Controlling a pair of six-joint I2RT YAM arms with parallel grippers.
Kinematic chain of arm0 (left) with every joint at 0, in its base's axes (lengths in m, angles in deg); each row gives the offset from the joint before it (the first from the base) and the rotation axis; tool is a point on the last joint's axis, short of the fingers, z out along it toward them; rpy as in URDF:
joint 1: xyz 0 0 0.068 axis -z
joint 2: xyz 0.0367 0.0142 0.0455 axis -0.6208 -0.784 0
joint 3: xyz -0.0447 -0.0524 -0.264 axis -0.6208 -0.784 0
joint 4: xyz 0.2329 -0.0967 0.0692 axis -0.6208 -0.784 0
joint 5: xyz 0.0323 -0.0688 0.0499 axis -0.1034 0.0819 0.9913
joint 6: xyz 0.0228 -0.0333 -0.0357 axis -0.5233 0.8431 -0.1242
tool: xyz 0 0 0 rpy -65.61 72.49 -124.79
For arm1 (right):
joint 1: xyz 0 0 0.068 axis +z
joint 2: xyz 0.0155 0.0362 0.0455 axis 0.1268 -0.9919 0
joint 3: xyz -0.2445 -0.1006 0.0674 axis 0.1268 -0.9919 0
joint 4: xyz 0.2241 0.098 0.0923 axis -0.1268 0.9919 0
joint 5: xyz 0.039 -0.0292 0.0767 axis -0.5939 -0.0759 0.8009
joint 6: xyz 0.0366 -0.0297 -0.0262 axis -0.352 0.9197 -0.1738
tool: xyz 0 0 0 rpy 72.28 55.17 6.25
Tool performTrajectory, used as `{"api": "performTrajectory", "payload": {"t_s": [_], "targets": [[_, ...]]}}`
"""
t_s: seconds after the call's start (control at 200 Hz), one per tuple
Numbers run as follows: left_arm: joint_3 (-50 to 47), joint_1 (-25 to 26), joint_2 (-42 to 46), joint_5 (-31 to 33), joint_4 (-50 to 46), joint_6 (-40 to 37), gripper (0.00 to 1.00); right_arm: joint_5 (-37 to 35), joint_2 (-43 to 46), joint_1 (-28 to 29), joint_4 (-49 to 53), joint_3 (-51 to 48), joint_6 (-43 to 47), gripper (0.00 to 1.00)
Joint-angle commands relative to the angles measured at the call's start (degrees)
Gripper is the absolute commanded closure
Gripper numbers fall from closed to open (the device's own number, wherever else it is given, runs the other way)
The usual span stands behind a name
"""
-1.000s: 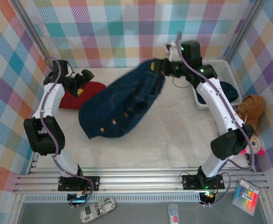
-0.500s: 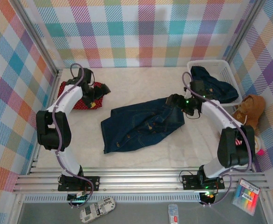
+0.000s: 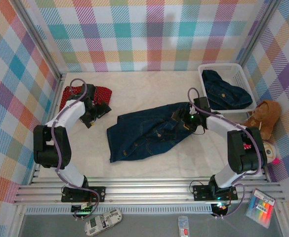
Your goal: Fold and stack the skirts
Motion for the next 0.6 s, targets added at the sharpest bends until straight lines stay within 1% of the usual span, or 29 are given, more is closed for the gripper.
{"api": "performTrajectory", "payload": {"t_s": [0.0, 0.105, 0.18, 0.245, 0.3, 0.33, 0.355, 0.485, 0.595], "targets": [[-1.6, -0.4, 1.8, 1.8, -0.1, 1.2, 0.00, 2.7, -0.5, 1.7, -5.4, -0.5, -4.1, 0.20], [-1.7, -0.4, 1.4, 1.4, -0.4, 1.4, 0.00, 1.0, -2.8, 4.9, -6.8, -0.5, -5.3, 0.21], [-1.9, -0.4, 1.3, 1.3, -0.6, 1.5, 0.00, -0.5, -4.7, 6.4, -9.0, -0.8, -7.1, 0.25], [-2.3, -0.4, 1.5, 1.3, -0.6, 1.7, 0.00, 0.1, -6.4, 6.8, -13.3, -1.4, -9.0, 0.30], [-2.5, -0.4, 1.5, 1.2, -0.5, 1.9, 0.00, 0.8, -7.3, 6.8, -16.4, -1.3, -9.7, 0.40], [-2.6, -0.4, 1.5, 1.0, -0.5, 1.9, 0.00, 0.7, -7.4, 6.8, -16.9, -0.8, -9.2, 0.47], [-2.6, -0.4, 1.4, 0.7, -0.5, 1.8, 0.00, 0.4, -7.2, 6.7, -16.7, -0.3, -8.4, 0.50], [-2.8, -0.4, 1.3, -0.5, 0.2, 1.3, 0.00, -2.6, -4.3, 6.1, -13.6, 2.0, -0.4, 0.72], [-2.8, -0.4, 1.2, -1.8, 0.7, 0.6, 0.00, -3.1, 0.0, 3.8, -11.1, 2.2, 7.6, 0.89]]}}
